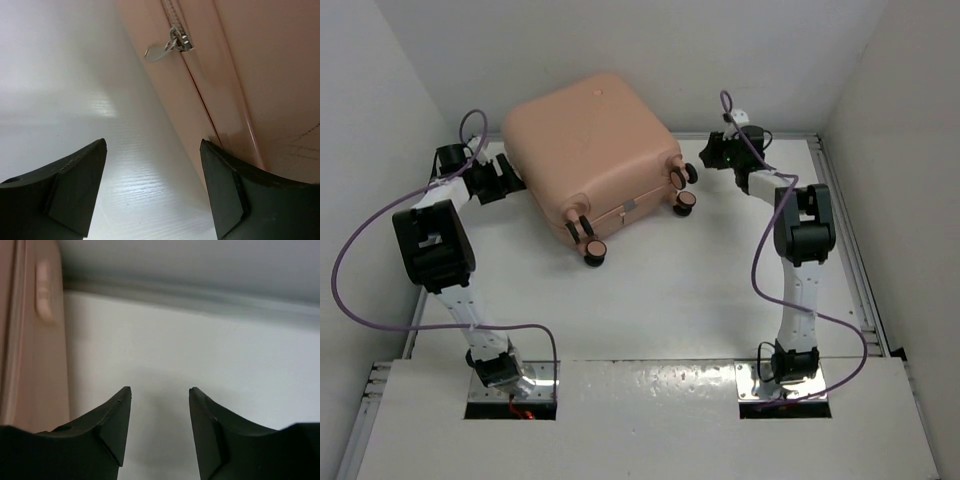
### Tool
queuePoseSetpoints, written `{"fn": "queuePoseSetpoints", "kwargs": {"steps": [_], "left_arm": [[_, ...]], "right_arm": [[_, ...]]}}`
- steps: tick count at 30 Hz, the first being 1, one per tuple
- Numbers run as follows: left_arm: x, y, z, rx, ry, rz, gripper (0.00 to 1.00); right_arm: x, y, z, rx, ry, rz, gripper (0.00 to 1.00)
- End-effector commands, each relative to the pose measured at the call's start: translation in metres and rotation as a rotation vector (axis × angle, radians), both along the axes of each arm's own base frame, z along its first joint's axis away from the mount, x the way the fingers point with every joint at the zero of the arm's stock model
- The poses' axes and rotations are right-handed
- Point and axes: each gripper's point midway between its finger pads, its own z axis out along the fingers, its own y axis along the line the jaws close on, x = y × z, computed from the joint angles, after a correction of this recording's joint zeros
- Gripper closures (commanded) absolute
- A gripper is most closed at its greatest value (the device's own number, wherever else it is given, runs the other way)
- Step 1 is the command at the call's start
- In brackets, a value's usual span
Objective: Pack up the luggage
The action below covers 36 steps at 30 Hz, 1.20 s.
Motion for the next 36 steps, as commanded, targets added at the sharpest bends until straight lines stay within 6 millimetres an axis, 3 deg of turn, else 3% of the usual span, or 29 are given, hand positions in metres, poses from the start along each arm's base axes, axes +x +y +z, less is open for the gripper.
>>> {"fn": "queuePoseSetpoints", "kwargs": {"steps": [1, 3, 7, 8, 9, 10, 11, 14, 16, 17, 19, 20, 21, 23, 24, 25, 26, 27, 29, 30, 31, 32, 33, 34, 35, 36], "left_arm": [[0.001, -0.037, 0.025, -0.001, -0.044, -0.133, 0.19], [0.0, -0.046, 0.032, 0.037, -0.065, -0.159, 0.19], [-0.004, -0.064, 0.023, 0.039, -0.043, -0.188, 0.19], [-0.004, -0.072, 0.023, 0.039, -0.043, -0.204, 0.19], [-0.002, -0.077, 0.024, 0.035, -0.05, -0.208, 0.19], [-0.002, -0.081, 0.02, 0.032, -0.04, -0.217, 0.19], [0.0, -0.088, 0.021, 0.035, -0.051, -0.231, 0.19], [0.005, -0.102, 0.022, 0.01, -0.056, -0.248, 0.19], [0.004, -0.109, 0.023, 0.003, -0.057, -0.267, 0.19], [0.001, -0.116, 0.024, -0.002, -0.058, -0.274, 0.19], [-0.005, -0.122, 0.024, -0.002, -0.06, -0.286, 0.19], [-0.014, -0.123, 0.016, -0.009, -0.035, -0.286, 0.18], [-0.018, -0.128, 0.023, -0.01, -0.052, -0.29, 0.18], [-0.029, -0.126, 0.016, -0.006, -0.036, -0.263, 0.18], [-0.03, -0.118, 0.02, -0.009, -0.049, -0.228, 0.17], [-0.033, -0.113, 0.023, -0.014, -0.062, -0.207, 0.17], [-0.035, -0.105, 0.041, -0.007, -0.111, -0.171, 0.15], [-0.041, -0.09, 0.04, -0.025, -0.128, -0.115, 0.15], [-0.046, -0.074, 0.054, -0.007, -0.18, -0.065, 0.13], [-0.051, -0.067, 0.072, 0.013, -0.222, -0.041, 0.13], [-0.051, -0.049, 0.081, 0.063, -0.247, 0.009, 0.13], [-0.054, -0.039, 0.088, 0.09, -0.257, 0.034, 0.13], [-0.059, -0.031, 0.108, 0.125, -0.302, 0.054, 0.13], [-0.062, -0.016, 0.121, 0.177, -0.33, 0.079, 0.11], [-0.063, -0.005, 0.134, 0.225, -0.358, 0.109, 0.11], [-0.064, -0.002, 0.147, 0.264, -0.392, 0.107, 0.11]], "right_arm": [[-0.017, 0.048, -0.008, 0.115, 0.097, 0.202, 0.52], [-0.034, 0.058, -0.023, 0.13, 0.186, 0.25, 0.57], [-0.079, 0.086, -0.043, 0.169, 0.318, 0.353, 0.63], [-0.085, 0.092, -0.031, 0.179, 0.308, 0.38, 0.64], [-0.09, 0.094, -0.033, 0.189, 0.318, 0.39, 0.64], [-0.11, 0.104, -0.044, 0.21, 0.369, 0.427, 0.64], [-0.117, 0.109, -0.036, 0.23, 0.378, 0.444, 0.65], [-0.158, 0.121, -0.048, 0.289, 0.466, 0.484, 0.67], [-0.168, 0.127, -0.029, 0.299, 0.425, 0.522, 0.67], [-0.188, 0.124, -0.045, 0.32, 0.486, 0.503, 0.67], [-0.186, 0.118, -0.026, 0.31, 0.42, 0.466, 0.63], [-0.197, 0.11, -0.041, 0.31, 0.46, 0.411, 0.59], [-0.182, 0.096, -0.016, 0.301, 0.359, 0.363, 0.56], [-0.183, 0.074, -0.022, 0.305, 0.354, 0.239, 0.53], [-0.181, 0.067, -0.004, 0.303, 0.305, 0.22, 0.52], [-0.179, 0.044, 0.008, 0.303, 0.262, 0.162, 0.5], [-0.18, 0.035, 0.011, 0.297, 0.252, 0.131, 0.49], [-0.183, 0.012, 0.019, 0.266, 0.214, 0.072, 0.49], [-0.192, -0.002, 0.053, 0.238, 0.132, 0.059, 0.46], [-0.202, -0.009, 0.045, 0.201, 0.133, 0.059, 0.44], [-0.213, -0.007, 0.07, 0.187, 0.087, 0.079, 0.44], [-0.22, -0.007, 0.074, 0.16, 0.071, 0.099, 0.44], [-0.234, -0.007, 0.063, 0.133, 0.084, 0.122, 0.44], [-0.241, -0.002, 0.068, 0.106, 0.057, 0.149, 0.44], [-0.26, 0.009, 0.09, 0.092, -0.015, 0.185, 0.44], [-0.27, 0.026, 0.093, 0.08, -0.031, 0.235, 0.44]]}}
